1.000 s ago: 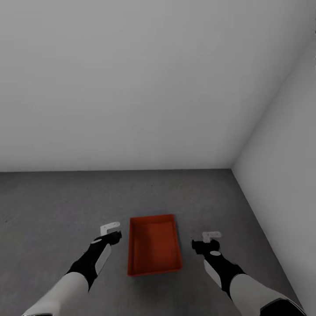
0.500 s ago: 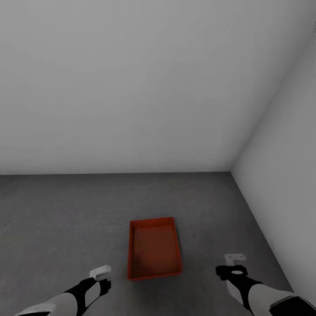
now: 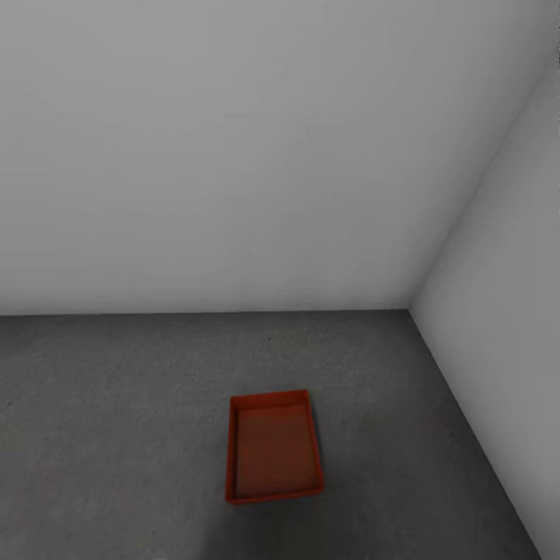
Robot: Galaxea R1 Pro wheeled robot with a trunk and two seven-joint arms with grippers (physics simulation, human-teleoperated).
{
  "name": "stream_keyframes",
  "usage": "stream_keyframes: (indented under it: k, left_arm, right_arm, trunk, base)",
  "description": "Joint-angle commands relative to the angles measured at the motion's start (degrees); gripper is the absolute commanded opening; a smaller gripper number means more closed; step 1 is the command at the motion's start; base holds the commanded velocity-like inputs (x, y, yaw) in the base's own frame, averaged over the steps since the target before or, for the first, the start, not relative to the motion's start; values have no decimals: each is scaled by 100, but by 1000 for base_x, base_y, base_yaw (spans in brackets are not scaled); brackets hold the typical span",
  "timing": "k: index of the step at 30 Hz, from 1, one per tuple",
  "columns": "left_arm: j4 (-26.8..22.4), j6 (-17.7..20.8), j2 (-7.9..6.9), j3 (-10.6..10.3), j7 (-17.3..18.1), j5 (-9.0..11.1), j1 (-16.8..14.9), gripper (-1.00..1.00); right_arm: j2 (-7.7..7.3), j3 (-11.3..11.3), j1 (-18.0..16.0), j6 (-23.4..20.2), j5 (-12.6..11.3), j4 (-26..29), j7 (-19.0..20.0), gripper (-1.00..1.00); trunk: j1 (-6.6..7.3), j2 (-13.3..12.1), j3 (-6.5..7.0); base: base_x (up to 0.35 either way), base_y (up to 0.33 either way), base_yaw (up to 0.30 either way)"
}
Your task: Move the two storage containers from the living room to the garage. In the garage, place one container on the floor and stack the other container on top of it (either order is fine).
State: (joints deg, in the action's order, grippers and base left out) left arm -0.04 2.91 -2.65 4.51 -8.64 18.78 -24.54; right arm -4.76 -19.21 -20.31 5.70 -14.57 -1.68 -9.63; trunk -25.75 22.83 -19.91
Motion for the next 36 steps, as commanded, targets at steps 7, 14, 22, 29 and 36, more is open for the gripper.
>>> stream_keyframes:
  k: [7, 14, 22, 29, 36]
  left_arm:
    - [1, -207, -121, 41, 312, 10, 583, 100]
    - [4, -233, -63, 41, 335, 5, 784, 100]
    - [-7, -406, -52, 36, 333, -19, 917, 100]
    - [-24, -497, -63, 25, 328, -53, 924, 100]
    - [-42, -508, -60, 34, 330, -51, 925, 100]
  right_arm:
    - [-17, -40, 407, 42, -89, -16, 310, 100]
    - [-1, -40, 421, 45, -83, -20, 381, 100]
    - [-8, -42, 430, 47, -81, -22, 561, 100]
    - [5, -47, 431, 46, -75, -21, 583, 100]
    - [34, -54, 431, 16, -49, -22, 585, 100]
  trunk:
    - [-4, 9, 57]
    - [-4, 9, 122]
    - [-4, 9, 195]
    - [-4, 9, 260]
    - [-4, 9, 324]
  base:
    - [0, 0, 0]
    - [0, 0, -6]
    - [0, 0, -55]
    - [0, 0, -66]
    - [0, 0, -67]
